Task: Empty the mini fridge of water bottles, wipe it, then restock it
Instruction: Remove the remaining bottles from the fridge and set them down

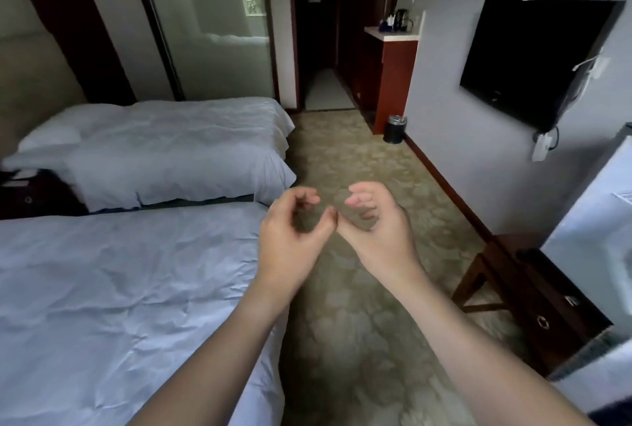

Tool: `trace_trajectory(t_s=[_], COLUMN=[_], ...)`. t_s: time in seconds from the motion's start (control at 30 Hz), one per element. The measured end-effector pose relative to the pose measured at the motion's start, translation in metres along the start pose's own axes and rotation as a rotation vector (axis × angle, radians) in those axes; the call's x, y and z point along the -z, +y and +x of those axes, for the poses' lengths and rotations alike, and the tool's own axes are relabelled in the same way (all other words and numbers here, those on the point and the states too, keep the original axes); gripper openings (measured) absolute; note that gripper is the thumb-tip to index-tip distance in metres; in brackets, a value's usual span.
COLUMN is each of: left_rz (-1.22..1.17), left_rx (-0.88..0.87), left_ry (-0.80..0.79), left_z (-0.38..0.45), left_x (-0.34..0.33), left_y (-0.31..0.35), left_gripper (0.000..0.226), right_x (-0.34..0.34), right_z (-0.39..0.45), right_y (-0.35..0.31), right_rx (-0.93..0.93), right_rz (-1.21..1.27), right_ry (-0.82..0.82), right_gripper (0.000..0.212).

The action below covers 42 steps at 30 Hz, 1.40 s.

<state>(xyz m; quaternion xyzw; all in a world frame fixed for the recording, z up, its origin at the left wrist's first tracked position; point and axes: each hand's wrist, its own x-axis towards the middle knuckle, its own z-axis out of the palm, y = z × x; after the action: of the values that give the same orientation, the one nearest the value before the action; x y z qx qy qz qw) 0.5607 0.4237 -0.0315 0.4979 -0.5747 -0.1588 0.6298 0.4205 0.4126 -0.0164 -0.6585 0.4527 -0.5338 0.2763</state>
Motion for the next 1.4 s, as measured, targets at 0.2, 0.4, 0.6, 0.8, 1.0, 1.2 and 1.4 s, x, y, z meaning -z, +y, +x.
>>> trace_trajectory(t_s=[0.2, 0.4, 0.6, 0.8, 1.0, 1.2, 1.4], left_rz=[-0.079, -0.131, -0.132, -0.182, -0.341, -0.492, -0.5], left_rx=[0.027, 0.02, -0.015, -0.029, -0.041, -0.076, -0.159], left_ry=[-0.15, -0.24, -0.345, -0.585, -0.907, -1.252, -1.435], left_z=[0.06, 0.124, 0.19, 0.215, 0.173, 0.112, 0.062], left_x=[-0.058, -0.152, -0.267, -0.411, -0.55, -0.667, -0.747], left_y=[-0.036, -0.064, -0.093, -0.094, -0.09, -0.099, -0.115], left_gripper=[0.022, 0.021, 0.017, 0.022, 0.025, 0.026, 0.027], right_x=[0.011, 0.044, 0.094, 0.188, 0.278, 0.331, 0.363], right_z=[0.056, 0.141, 0.223, 0.26, 0.23, 0.193, 0.166], right_y=[0.049, 0.113, 0.192, 0.257, 0.317, 0.365, 0.414], right_rx=[-0.072, -0.094, -0.138, -0.25, -0.426, -0.65, -0.783], right_rz=[-0.105, -0.139, -0.107, -0.102, -0.196, -0.321, -0.434], right_ry=[0.125, 0.233, 0.324, 0.564, 0.868, 1.207, 1.411], right_gripper=[0.047, 0.054, 0.056, 0.046, 0.042, 0.053, 0.065])
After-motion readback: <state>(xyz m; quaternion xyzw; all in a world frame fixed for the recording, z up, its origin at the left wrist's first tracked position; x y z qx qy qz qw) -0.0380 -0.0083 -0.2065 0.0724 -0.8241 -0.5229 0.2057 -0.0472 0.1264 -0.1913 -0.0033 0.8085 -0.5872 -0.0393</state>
